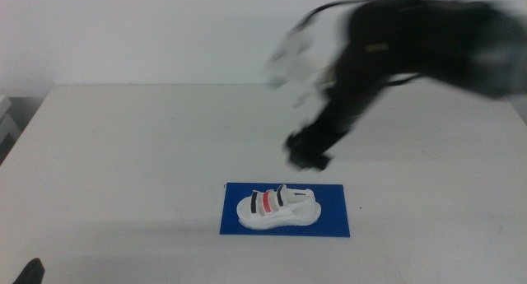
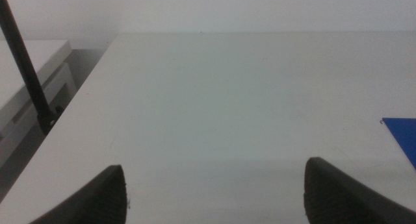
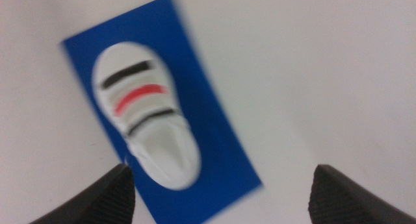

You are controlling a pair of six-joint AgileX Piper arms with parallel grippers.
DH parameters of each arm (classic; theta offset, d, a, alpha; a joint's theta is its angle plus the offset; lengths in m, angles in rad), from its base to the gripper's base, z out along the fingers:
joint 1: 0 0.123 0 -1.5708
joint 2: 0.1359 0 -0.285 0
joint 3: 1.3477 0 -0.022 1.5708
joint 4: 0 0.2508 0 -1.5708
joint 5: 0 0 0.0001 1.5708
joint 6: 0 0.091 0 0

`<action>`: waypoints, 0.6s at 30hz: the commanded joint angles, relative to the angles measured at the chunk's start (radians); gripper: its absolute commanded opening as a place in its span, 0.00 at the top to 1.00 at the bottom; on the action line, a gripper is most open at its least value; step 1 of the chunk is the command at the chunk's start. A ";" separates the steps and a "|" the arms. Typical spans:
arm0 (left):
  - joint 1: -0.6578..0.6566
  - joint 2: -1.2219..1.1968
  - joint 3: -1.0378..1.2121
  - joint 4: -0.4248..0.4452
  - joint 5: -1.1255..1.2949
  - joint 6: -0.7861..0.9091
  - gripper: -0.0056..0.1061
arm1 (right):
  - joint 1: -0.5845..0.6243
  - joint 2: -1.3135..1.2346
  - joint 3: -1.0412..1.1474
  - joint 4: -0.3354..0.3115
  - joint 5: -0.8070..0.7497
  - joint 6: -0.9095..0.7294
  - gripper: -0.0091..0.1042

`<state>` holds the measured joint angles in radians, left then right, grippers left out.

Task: Use one arm to grab the shoe from the table and place it on the mat.

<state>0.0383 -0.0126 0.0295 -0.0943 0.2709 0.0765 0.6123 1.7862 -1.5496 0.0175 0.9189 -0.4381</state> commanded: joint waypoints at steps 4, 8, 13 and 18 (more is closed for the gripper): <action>-0.004 -0.014 0.007 -0.008 -0.080 -0.005 0.11 | -0.104 -0.352 0.274 -0.017 -0.259 0.310 0.11; -0.004 -0.014 0.007 -0.008 -0.080 -0.005 0.11 | -0.185 -0.590 0.488 -0.041 -0.404 0.467 0.11; -0.004 -0.014 0.007 -0.008 -0.080 -0.005 0.11 | -0.301 -0.867 0.737 -0.040 -0.514 0.520 0.11; -0.004 -0.014 0.007 -0.008 -0.080 -0.005 0.11 | -0.419 -1.139 0.965 -0.035 -0.608 0.530 0.11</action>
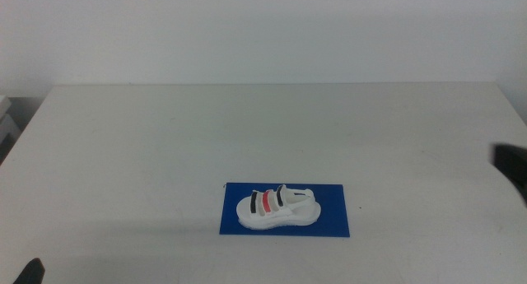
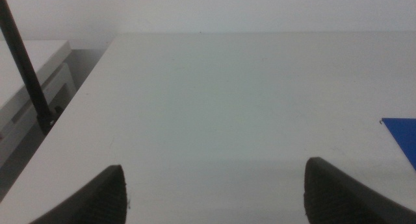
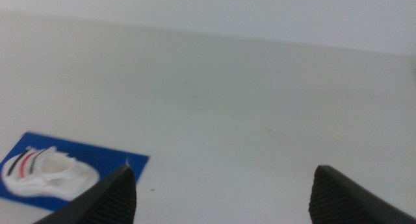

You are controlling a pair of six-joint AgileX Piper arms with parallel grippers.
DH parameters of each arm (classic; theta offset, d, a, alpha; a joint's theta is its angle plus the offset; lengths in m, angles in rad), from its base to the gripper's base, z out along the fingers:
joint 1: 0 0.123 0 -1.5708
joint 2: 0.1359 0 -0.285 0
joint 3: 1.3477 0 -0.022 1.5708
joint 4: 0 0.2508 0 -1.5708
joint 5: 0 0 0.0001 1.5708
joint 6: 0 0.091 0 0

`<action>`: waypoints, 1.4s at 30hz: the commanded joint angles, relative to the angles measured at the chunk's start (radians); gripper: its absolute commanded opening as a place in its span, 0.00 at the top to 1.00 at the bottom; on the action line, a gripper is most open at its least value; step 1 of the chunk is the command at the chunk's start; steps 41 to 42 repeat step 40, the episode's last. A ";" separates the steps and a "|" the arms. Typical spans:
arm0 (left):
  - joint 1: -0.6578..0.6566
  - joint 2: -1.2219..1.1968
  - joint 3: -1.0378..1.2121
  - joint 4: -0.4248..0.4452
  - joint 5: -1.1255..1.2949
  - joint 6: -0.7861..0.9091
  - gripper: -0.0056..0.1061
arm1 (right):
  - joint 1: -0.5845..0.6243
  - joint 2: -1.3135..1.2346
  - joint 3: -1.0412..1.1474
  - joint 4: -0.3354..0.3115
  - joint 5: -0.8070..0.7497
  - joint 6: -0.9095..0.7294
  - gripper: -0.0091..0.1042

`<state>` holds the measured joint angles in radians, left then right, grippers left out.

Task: Use one arm to grab the shoe from the table and place it on the mat.

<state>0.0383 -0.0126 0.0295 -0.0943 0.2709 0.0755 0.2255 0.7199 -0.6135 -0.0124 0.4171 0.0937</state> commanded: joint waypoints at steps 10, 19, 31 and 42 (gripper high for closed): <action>-0.004 -0.014 0.007 -0.008 -0.080 -0.004 0.11 | -0.132 -0.437 0.322 0.012 -0.131 -0.094 0.11; -0.004 -0.014 0.007 -0.008 -0.080 -0.004 0.11 | -0.131 -0.602 0.476 -0.007 -0.168 -0.094 0.11; -0.004 -0.013 0.007 -0.008 -0.080 -0.004 0.11 | -0.131 -0.757 0.607 -0.041 -0.157 -0.094 0.11; -0.004 -0.013 0.007 -0.008 -0.080 -0.004 0.11 | -0.131 -0.757 0.648 -0.060 -0.156 -0.094 0.11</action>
